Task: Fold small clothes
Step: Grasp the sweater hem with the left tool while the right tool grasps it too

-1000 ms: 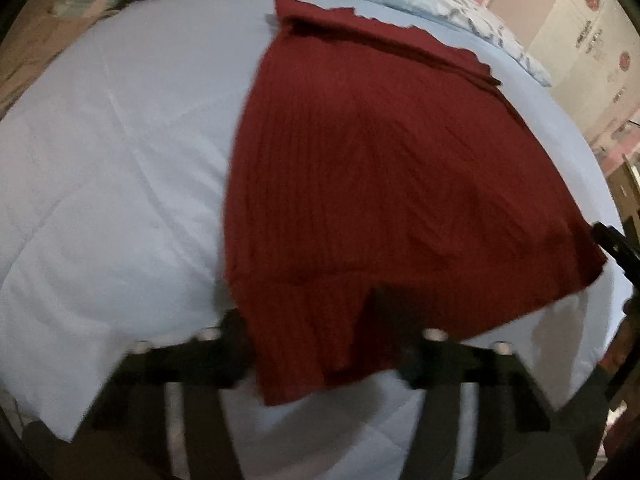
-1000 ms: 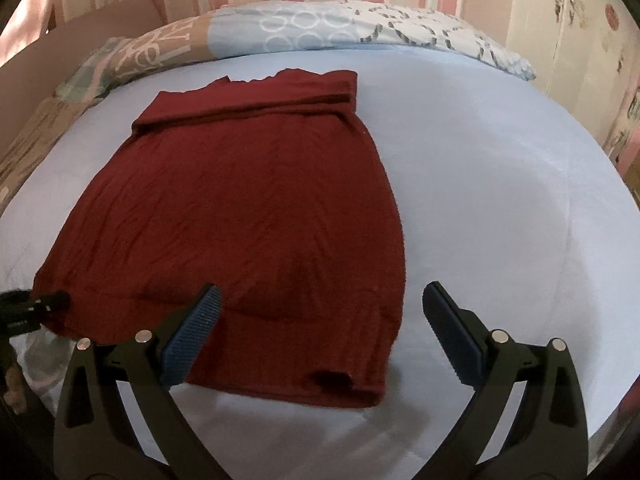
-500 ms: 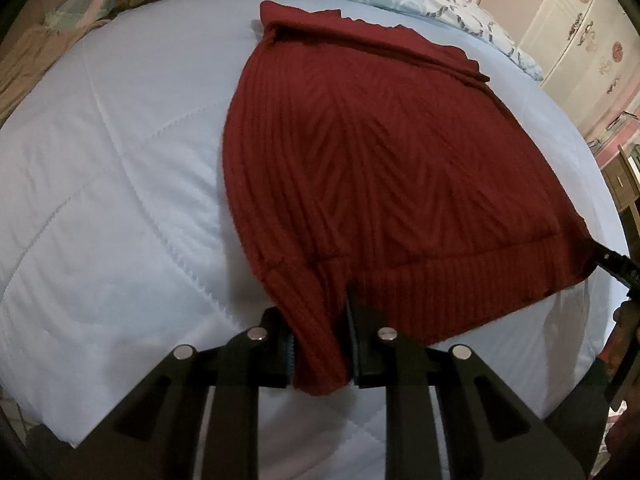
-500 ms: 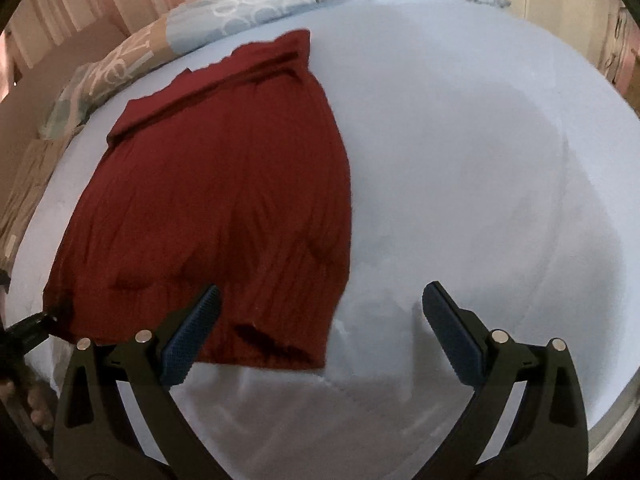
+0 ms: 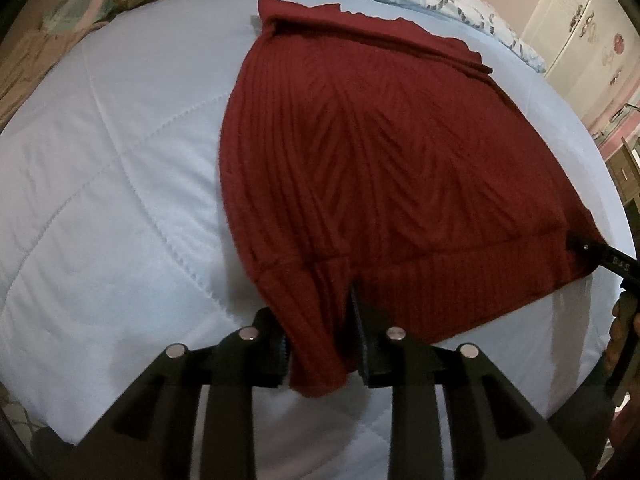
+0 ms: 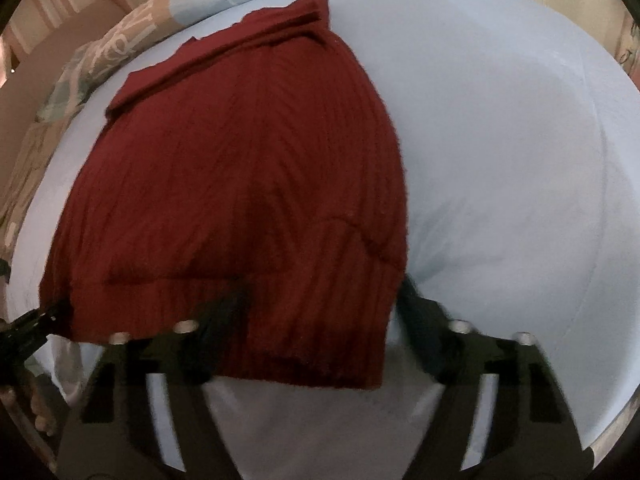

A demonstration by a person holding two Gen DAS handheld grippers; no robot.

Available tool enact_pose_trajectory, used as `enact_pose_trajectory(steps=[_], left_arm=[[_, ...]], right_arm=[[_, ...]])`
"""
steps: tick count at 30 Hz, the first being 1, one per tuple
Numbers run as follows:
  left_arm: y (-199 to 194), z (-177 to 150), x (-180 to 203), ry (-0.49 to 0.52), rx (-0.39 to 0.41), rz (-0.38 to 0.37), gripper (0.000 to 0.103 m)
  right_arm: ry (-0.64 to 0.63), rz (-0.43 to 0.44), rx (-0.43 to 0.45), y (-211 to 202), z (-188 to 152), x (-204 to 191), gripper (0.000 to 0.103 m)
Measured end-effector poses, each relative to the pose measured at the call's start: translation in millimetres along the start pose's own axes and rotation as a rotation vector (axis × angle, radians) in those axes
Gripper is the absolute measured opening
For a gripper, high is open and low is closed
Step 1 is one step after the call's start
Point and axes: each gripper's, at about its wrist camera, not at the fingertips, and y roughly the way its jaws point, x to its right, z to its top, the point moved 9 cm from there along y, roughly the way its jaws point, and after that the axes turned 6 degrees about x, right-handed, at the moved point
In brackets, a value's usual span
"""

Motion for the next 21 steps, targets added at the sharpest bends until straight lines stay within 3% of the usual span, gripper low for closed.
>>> enact_pose_trajectory(steps=[1, 2, 4, 5, 14, 21], left_arm=[[0.0, 0.3, 1.4, 0.004, 0.004, 0.0, 0.022], [-0.2, 0.4, 2.3, 0.008, 0.007, 0.0, 0.021], [-0.4, 0.2, 2.2, 0.002, 0.013, -0.005, 0.019], [-0.5, 0.0, 1.8, -0.004, 0.014, -0.011, 0.019], [-10.0, 1.6, -3.4, -0.059, 0.044, -0.06, 0.016], [-19.4, 5.4, -5.3, -0.04, 0.077, -0.032, 0.015]], right_arm=[[-0.003, 0.014, -0.004, 0.1, -0.5, -1.8, 0.039], [0.004, 0.029, -0.013, 1.2, -1.5, -3.0, 0.035], [0.011, 0.062, -0.014, 2.0, -1.9, -7.2, 0.018], [0.001, 0.067, -0.01, 1.5, -1.7, -10.2, 0.016], [-0.093, 0.041, 0.075, -14.4, 2.6, -13.3, 0.014], [-0.15, 0.024, 0.136, -26.9, 10.4, -19.1, 0.013]])
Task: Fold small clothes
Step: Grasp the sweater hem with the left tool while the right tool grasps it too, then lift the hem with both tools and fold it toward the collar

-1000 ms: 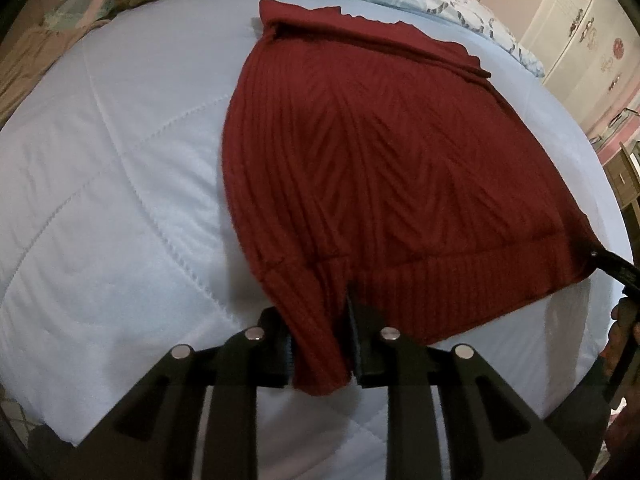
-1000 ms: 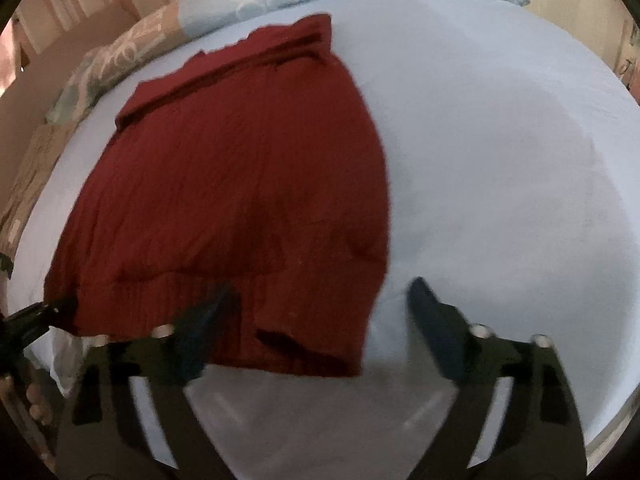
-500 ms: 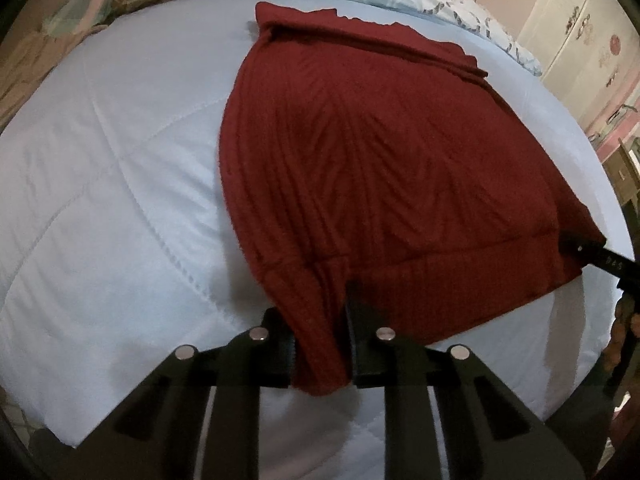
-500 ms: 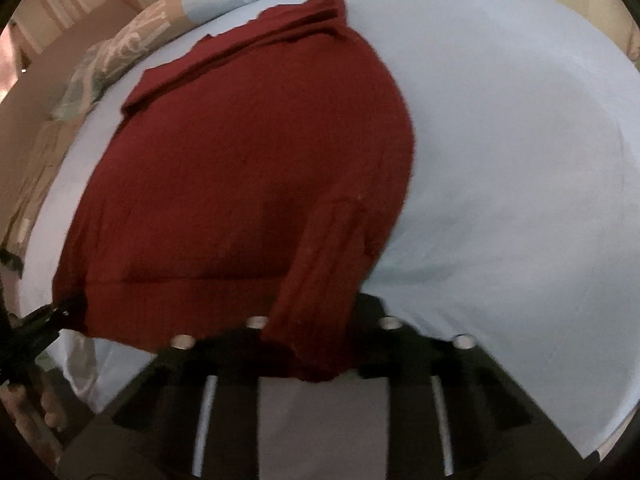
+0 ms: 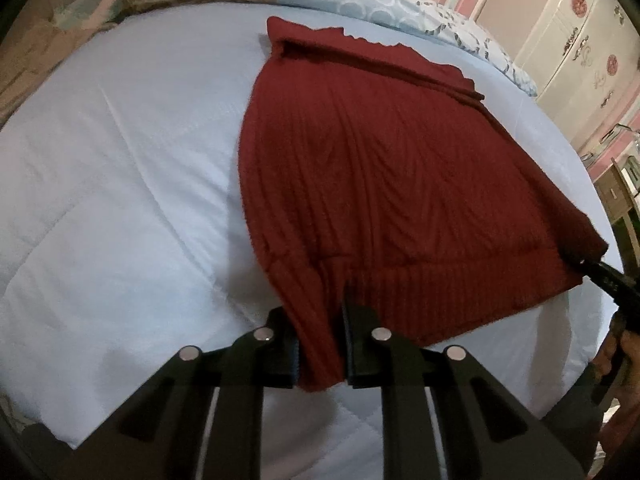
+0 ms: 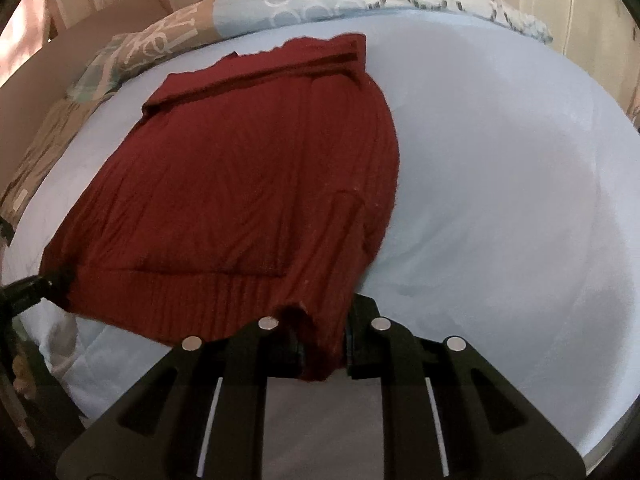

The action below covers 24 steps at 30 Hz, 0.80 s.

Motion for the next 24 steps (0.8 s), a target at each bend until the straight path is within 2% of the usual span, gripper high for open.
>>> enact_pose_trajectory(steps=[9, 17, 21, 24], left_arm=[[-30.5, 14.9, -8.8, -0.02, 0.089, -0.004, 0.014], [-58.9, 9.1, -4.7, 0.009, 0.127, 0.006, 0.014], [-75.2, 20.5, -6.2, -0.007, 0.157, -0.011, 0.014], [-75.9, 39.5, -6.7, -0.004, 0.184, -0.011, 0.014]], right_arm=[[-0.024, 0.03, 0.1, -35.1, 18.3, -7.0, 0.013], [-0.058, 0.058, 0.105, -64.4, 16.8, -12.9, 0.013], [-0.059, 0.069, 0.115, -77.4, 22.3, -13.0, 0.013], [-0.059, 0.067, 0.134, -71.4, 37.2, -12.9, 0.013]])
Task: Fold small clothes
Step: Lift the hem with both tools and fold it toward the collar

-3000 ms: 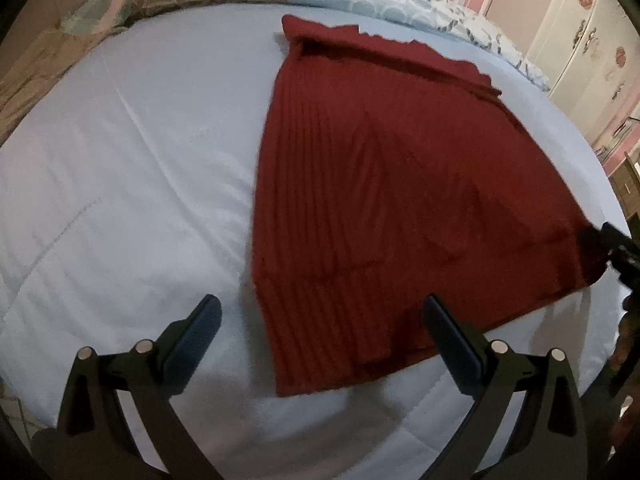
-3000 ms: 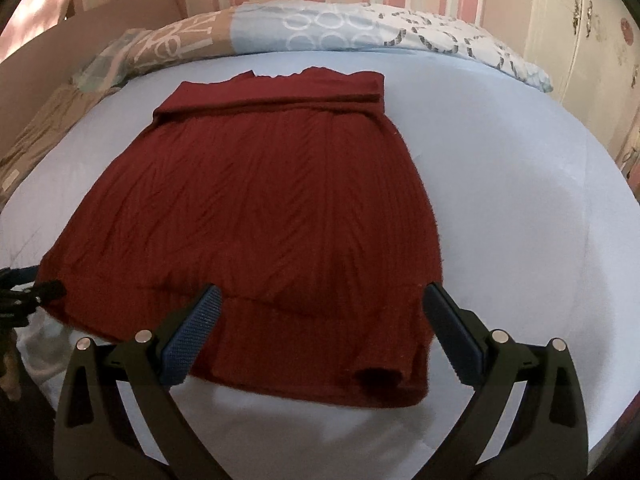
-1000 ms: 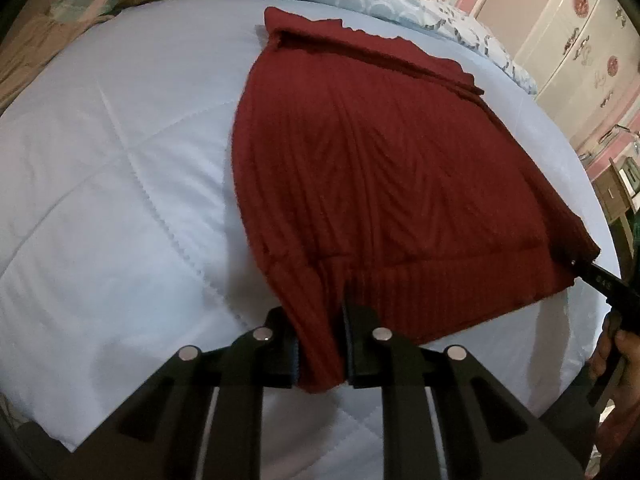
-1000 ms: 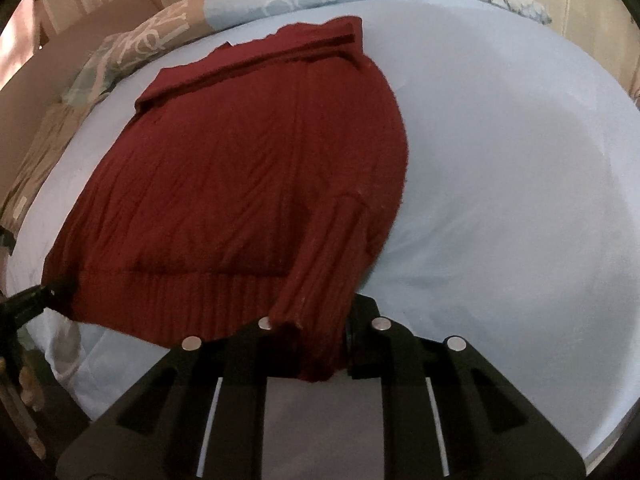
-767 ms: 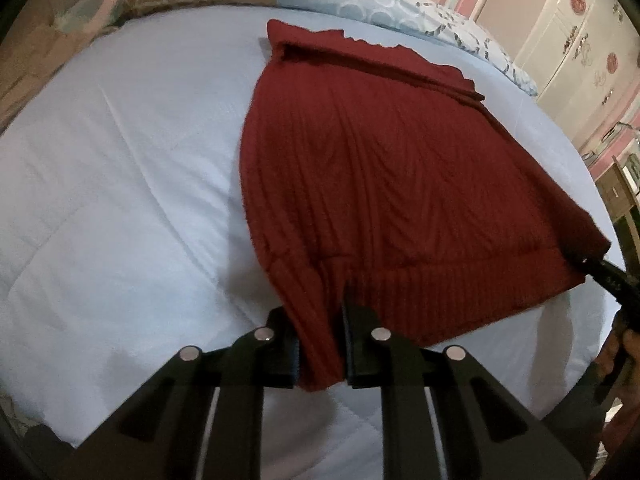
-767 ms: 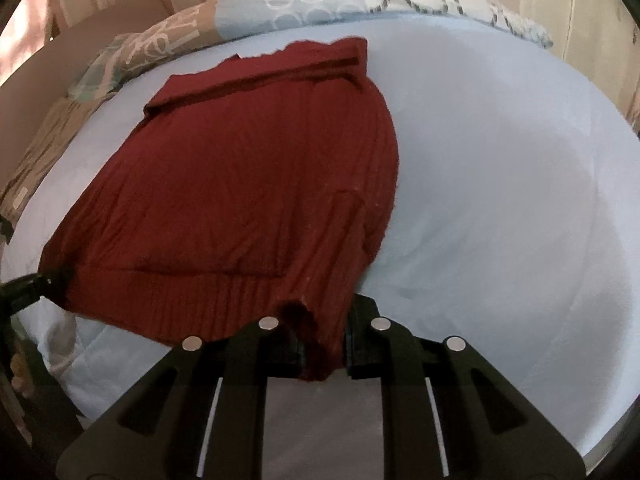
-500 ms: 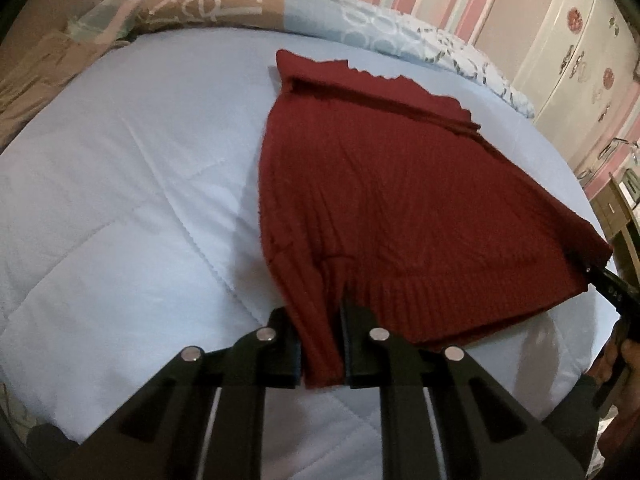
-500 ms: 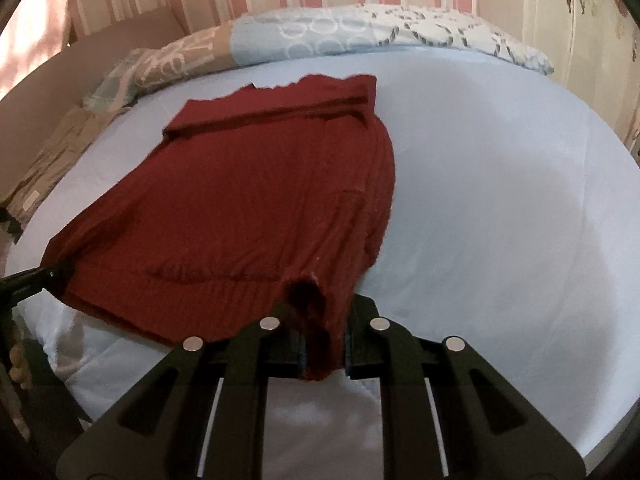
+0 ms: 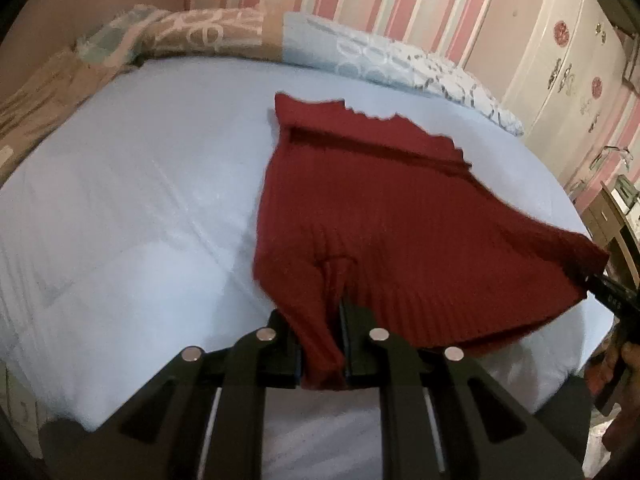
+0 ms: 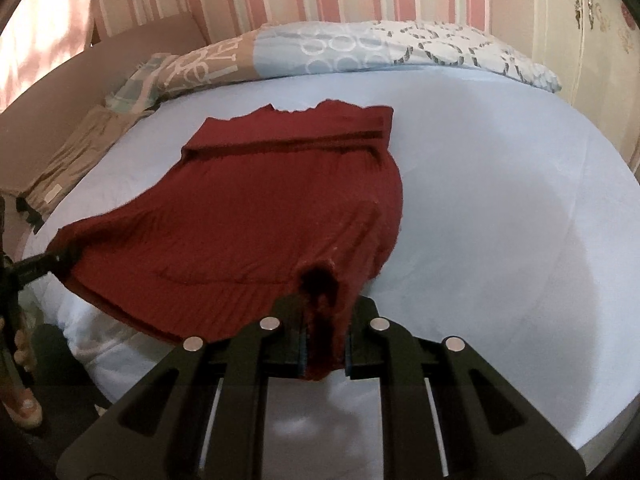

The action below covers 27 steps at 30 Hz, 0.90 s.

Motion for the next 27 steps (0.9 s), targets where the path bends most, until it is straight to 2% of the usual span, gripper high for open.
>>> enact_pose_trajectory(steps=[6, 11, 14, 19, 23, 27], left_arm=[[29.3, 64.0, 3.8, 0.075, 0.105, 0.041, 0.014], [61.0, 125.6, 2.7, 0.076, 0.181, 0.056, 0.014], [90.7, 166.6, 2.0, 0.083, 0.213, 0.068, 0.014], [145.5, 214.2, -1.1, 0.105, 0.208, 0.074, 0.014], [211.8, 243.4, -5.9, 0.117, 0.145, 0.086, 0.014], [262.2, 249.2, -11.0, 0.143, 0.099, 0.107, 0.014]], right_arm=[[-0.008, -0.015, 0.082, 25.7, 51.2, 3.9, 0.013], [0.015, -0.006, 0.154, 52.9, 109.6, 12.5, 0.013], [0.063, 0.013, 0.168, 79.5, 144.1, 23.6, 0.013], [0.14, 0.019, 0.131, 146.7, 189.2, 47.7, 0.013], [0.171, -0.001, 0.069, 200.9, 204.7, 61.7, 0.013], [0.232, -0.005, -0.012, 261.7, 205.2, 77.3, 0.013]])
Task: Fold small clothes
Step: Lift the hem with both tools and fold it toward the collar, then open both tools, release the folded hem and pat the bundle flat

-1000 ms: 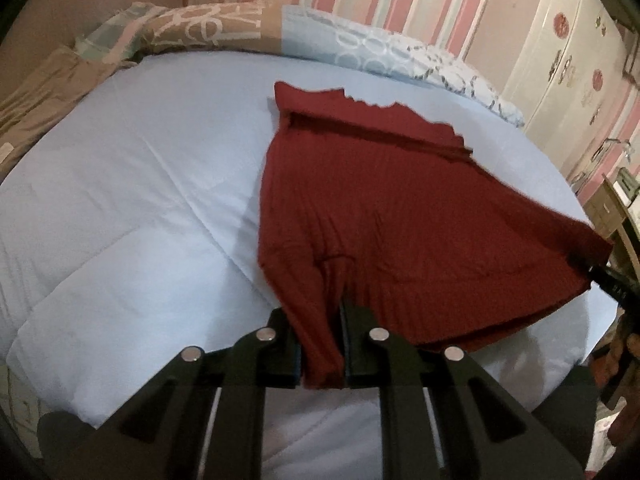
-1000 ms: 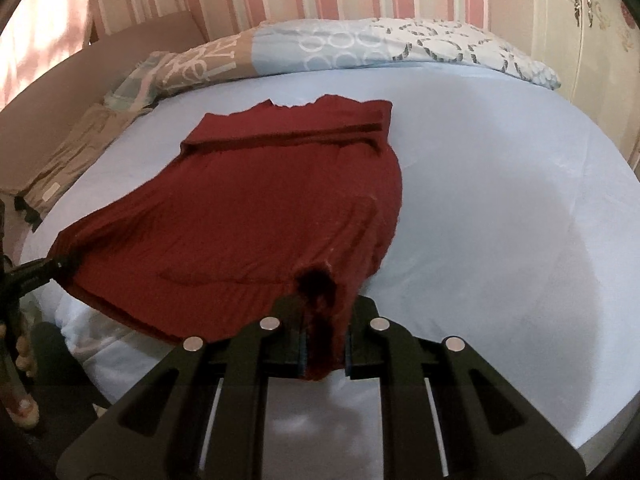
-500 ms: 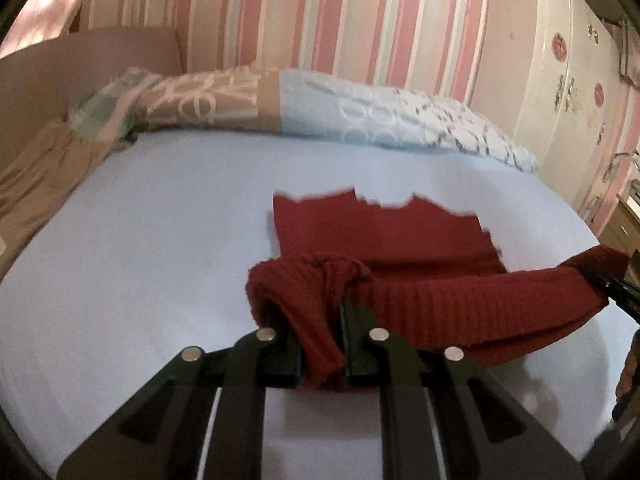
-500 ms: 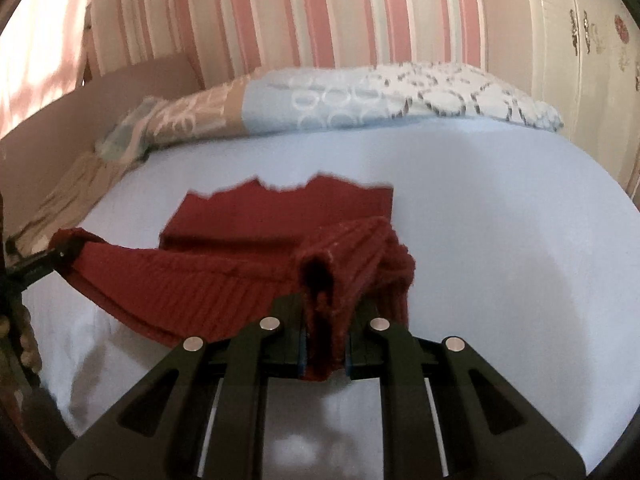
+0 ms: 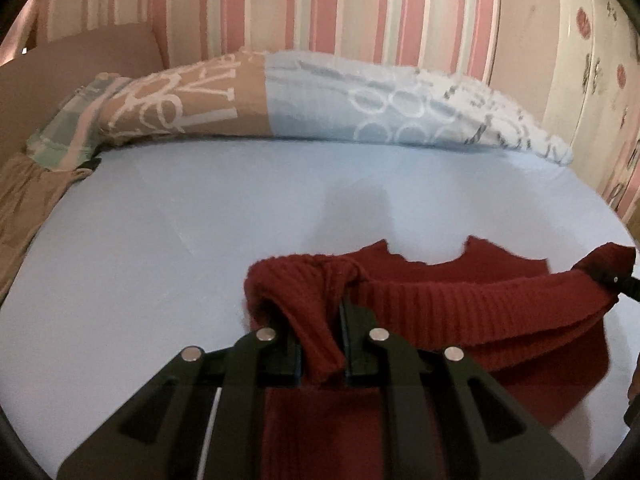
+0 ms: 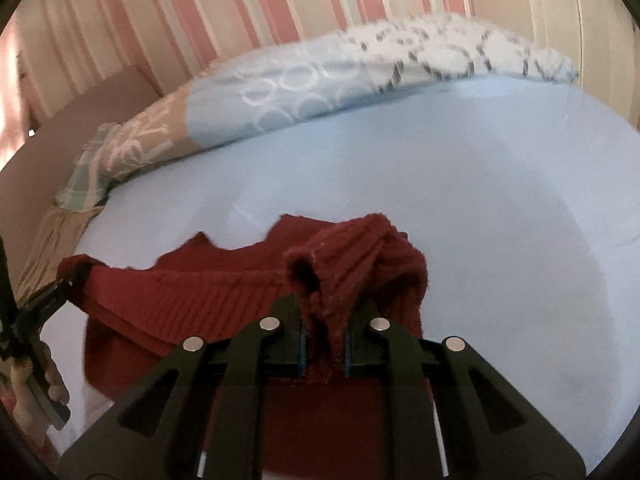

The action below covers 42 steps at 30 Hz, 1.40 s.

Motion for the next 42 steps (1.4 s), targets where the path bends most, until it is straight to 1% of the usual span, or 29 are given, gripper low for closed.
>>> enact_pose_trajectory(steps=[2, 6, 9, 11, 13, 14, 15, 17, 18, 19, 21, 23, 25, 27, 29, 32, 33, 36, 38, 39, 41, 42], left_arm=[[24.2, -6.4, -1.1, 0.015, -0.036, 0.005, 0.014], [55.0, -22.3, -2.4, 0.032, -0.098, 0.015, 0.014], [64.4, -30.6, -2.4, 0.048, -0.123, 0.024, 0.016], [67.5, -33.0, -4.0, 0.044, -0.133, 0.022, 0.017], [68.2, -31.7, -5.5, 0.033, -0.135, 0.009, 0.019], [65.7, -30.0, -7.1, 0.026, -0.131, 0.005, 0.022], [63.0, -28.0, -8.6, 0.019, -0.127, 0.001, 0.026], [55.7, -21.7, -10.9, 0.005, -0.114, -0.01, 0.04], [47.1, -15.4, -14.4, -0.006, -0.091, -0.01, 0.054], [40.0, -9.8, -17.5, -0.01, -0.068, -0.004, 0.063], [23.3, 1.2, -24.5, -0.009, -0.019, 0.002, 0.064], [7.5, 7.5, -30.0, 0.006, 0.019, 0.007, 0.064], [0.4, 7.3, -30.4, 0.023, 0.031, 0.002, 0.064], [3.4, 1.9, -24.2, 0.05, 0.009, -0.01, 0.064], [13.3, -4.7, -13.7, 0.081, -0.022, -0.014, 0.064], [38.3, -15.9, 10.5, 0.125, -0.095, -0.021, 0.064], [44.4, -18.2, 15.3, 0.133, -0.109, -0.022, 0.064], [69.9, -26.3, 26.1, 0.161, -0.178, 0.007, 0.064], [80.1, -30.7, 21.5, 0.18, -0.205, 0.056, 0.064], [84.5, -31.8, 15.4, 0.174, -0.206, 0.078, 0.065], [89.5, -36.8, 3.2, 0.143, -0.23, 0.097, 0.065], [90.5, -38.6, -1.6, 0.133, -0.236, 0.108, 0.062]], right_arm=[[0.016, -0.009, -0.04, 21.3, -3.6, 5.9, 0.013], [0.003, -0.038, -0.092, 53.1, -16.5, 12.6, 0.014], [0.004, -0.04, -0.099, 62.4, -22.1, 15.2, 0.015], [0.013, -0.035, -0.093, 61.6, -20.9, 17.0, 0.017], [0.024, -0.025, -0.094, 61.1, -19.1, 17.0, 0.022], [0.023, -0.022, -0.092, 59.9, -17.8, 16.8, 0.023], [0.02, -0.011, -0.087, 57.6, -15.3, 15.3, 0.026], [0.018, 0.014, -0.058, 48.8, -9.3, 11.7, 0.037], [0.011, 0.03, -0.028, 40.3, -3.9, 9.2, 0.048], [0.0, 0.036, -0.006, 33.6, -0.3, 7.9, 0.056], [-0.028, 0.046, 0.036, 19.7, 6.6, 5.6, 0.058], [-0.042, 0.048, 0.056, 11.1, 10.5, 5.9, 0.059], [-0.075, 0.035, 0.075, 3.4, 12.0, 4.9, 0.061], [-0.101, 0.033, 0.065, 6.0, 9.3, -0.1, 0.062], [-0.116, 0.02, 0.027, 18.1, 4.4, -6.9, 0.063], [-0.141, 0.005, -0.04, 40.4, -5.8, -20.9, 0.062], [-0.156, -0.006, -0.078, 51.7, -10.3, -26.1, 0.062], [-0.206, -0.037, -0.144, 75.2, -18.1, -35.6, 0.06], [-0.209, -0.073, -0.178, 88.5, -20.4, -31.9, 0.06], [-0.2, -0.08, -0.187, 92.0, -20.6, -28.8, 0.06], [-0.179, -0.099, -0.203, 97.0, -20.5, -20.3, 0.058], [-0.166, -0.112, -0.205, 98.1, -18.4, -14.5, 0.058]])
